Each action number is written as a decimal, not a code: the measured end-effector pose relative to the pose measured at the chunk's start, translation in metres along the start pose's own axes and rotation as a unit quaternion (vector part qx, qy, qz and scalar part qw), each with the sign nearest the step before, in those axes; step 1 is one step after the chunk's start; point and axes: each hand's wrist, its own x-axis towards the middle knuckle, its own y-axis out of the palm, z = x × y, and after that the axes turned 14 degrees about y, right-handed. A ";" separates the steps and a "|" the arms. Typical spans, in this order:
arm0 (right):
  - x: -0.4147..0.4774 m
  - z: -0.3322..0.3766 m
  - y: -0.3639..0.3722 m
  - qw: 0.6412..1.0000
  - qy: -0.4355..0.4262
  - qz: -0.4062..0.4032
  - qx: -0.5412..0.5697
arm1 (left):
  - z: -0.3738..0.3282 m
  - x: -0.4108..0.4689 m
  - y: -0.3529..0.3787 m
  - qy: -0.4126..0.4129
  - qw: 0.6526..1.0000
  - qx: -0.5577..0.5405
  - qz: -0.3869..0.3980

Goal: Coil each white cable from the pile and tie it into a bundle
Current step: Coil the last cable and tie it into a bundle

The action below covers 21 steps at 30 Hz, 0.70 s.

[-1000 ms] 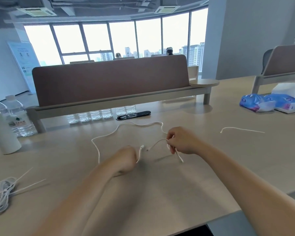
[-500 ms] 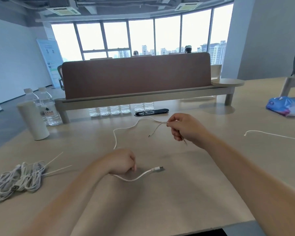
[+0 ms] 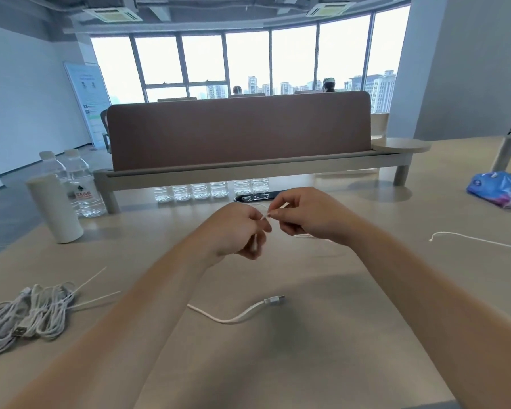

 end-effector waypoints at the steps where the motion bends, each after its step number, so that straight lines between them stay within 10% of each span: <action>1: 0.001 0.000 -0.003 1.000 0.000 0.002 0.001 | 0.001 0.002 -0.003 0.004 1.000 0.011 -0.023; 21: 0.041 0.008 -0.029 0.999 -0.004 -0.036 -0.014 | 0.016 0.016 -0.060 0.035 0.989 -0.013 -0.145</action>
